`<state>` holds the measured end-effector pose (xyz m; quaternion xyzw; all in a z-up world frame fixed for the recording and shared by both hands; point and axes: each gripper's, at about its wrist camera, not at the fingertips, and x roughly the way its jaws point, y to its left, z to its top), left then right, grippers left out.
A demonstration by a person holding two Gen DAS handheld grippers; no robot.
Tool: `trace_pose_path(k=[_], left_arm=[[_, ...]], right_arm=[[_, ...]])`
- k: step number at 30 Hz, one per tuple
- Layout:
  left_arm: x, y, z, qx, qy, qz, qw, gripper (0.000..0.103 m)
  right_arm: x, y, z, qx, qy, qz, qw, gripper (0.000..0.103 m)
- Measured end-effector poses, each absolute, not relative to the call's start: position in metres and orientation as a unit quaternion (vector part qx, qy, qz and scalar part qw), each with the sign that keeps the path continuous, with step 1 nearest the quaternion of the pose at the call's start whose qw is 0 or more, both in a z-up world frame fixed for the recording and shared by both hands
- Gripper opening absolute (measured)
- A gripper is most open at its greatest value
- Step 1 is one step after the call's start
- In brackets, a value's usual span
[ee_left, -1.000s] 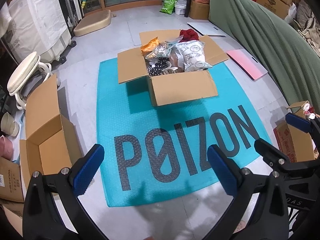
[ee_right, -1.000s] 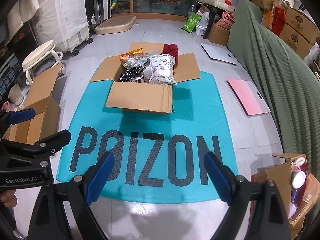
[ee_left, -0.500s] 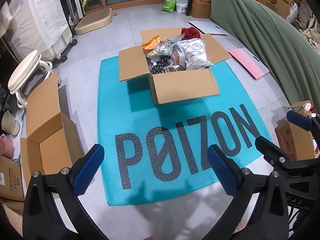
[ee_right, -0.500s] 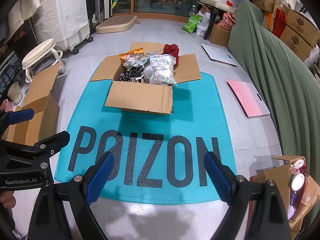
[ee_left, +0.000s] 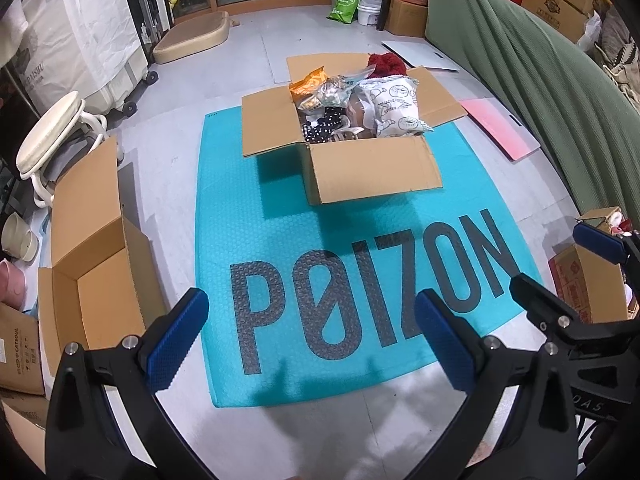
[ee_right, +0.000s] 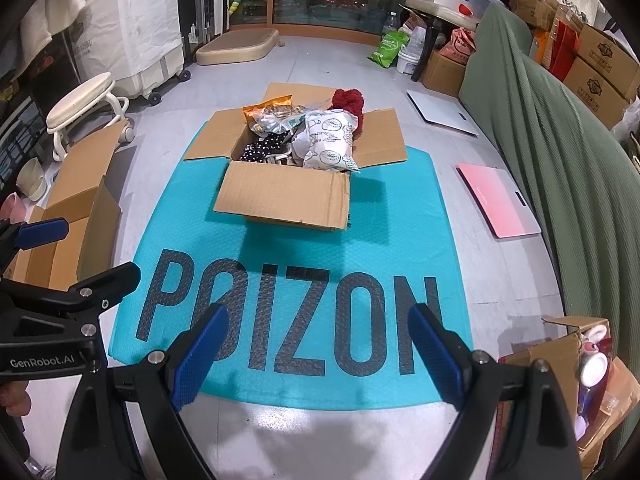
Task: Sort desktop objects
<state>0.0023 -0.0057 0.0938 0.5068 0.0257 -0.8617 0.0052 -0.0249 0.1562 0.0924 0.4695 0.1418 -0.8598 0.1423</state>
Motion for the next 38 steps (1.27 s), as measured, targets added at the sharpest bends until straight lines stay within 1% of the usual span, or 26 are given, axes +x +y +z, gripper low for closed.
trace_pose_path(k=[38], left_arm=[[0.0020, -0.0055, 0.0890, 0.515, 0.034, -0.857, 0.002, 0.103]], right_arm=[[-0.0254, 0.1574, 0.0921, 0.471, 0.147, -0.859, 0.139, 0.092]])
